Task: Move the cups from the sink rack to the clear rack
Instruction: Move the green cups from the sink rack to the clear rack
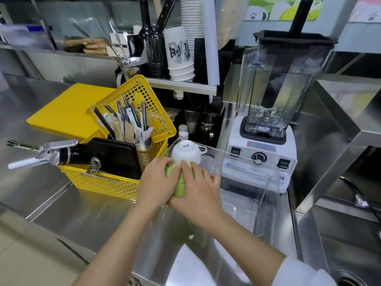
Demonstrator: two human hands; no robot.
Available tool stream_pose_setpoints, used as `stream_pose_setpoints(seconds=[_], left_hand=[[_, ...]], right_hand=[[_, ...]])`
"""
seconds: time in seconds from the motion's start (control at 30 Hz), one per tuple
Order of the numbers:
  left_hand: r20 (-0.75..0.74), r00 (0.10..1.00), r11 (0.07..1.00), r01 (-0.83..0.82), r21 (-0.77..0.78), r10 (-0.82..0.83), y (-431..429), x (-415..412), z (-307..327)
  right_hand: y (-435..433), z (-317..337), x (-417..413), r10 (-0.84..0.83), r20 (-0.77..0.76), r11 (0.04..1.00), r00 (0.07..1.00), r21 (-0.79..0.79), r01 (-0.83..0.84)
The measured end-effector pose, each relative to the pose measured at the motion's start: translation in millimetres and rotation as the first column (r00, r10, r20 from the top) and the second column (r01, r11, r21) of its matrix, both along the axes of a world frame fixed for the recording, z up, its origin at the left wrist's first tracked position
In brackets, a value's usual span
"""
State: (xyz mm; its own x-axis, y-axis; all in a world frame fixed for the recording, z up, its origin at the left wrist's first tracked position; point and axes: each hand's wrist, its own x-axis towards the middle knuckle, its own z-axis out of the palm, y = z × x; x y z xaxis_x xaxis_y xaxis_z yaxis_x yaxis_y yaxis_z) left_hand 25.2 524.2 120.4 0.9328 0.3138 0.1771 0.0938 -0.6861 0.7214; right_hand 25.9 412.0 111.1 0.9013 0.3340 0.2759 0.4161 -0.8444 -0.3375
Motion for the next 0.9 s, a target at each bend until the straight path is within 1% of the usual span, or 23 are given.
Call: stream_pose_setpoints(seconds=[0.07,0.1,0.17,0.23,0.37,0.47,0.57,0.67,0.73,0.83,0.9], left_hand=[[0.049,0.999,0.995,0.001,0.097,-0.006,-9,1,11],[0.068,0.998,0.993,0.01,0.117,-0.018,-17,1,18],[0.091,0.994,0.991,0.051,0.123,-0.062,-33,3,29],[0.105,0.984,0.985,0.129,0.116,-0.142,-58,8,35],[0.071,0.947,0.944,0.3,0.14,-0.312,-119,19,33],[0.044,0.9,0.897,0.426,0.12,-0.434,-177,26,27],[0.029,0.837,0.83,0.538,0.146,-0.547,-245,27,20],[-0.007,0.745,0.736,0.66,0.148,-0.667,-318,21,12],[-0.054,0.677,0.663,0.732,0.156,-0.734,-365,17,2],[-0.113,0.586,0.57,0.809,0.144,-0.803,-428,10,-15],[-0.164,0.531,0.518,0.847,0.116,-0.832,-466,5,-27]], right_hand=[[-17,9,2,0.037,-0.022,0.999,0.999,0.016,-0.037],[-27,14,3,0.047,-0.029,0.999,0.998,0.026,-0.047],[-46,23,5,0.059,-0.023,0.997,0.998,0.052,-0.057],[-74,29,7,0.034,-0.025,0.995,0.999,0.096,-0.031],[-145,29,9,-0.109,-0.022,0.985,0.994,0.131,0.111],[-206,26,1,-0.242,-0.043,0.961,0.969,0.13,0.245],[-271,19,-11,-0.399,-0.049,0.911,0.916,0.096,0.402],[-341,9,-26,-0.521,-0.09,0.847,0.849,0.068,0.527],[-386,2,-40,-0.605,-0.121,0.789,0.787,0.042,0.613],[-444,-11,-62,-0.714,-0.125,0.691,0.689,0.026,0.722],[-481,-25,-75,-0.765,-0.176,0.633,0.62,-0.028,0.773]])
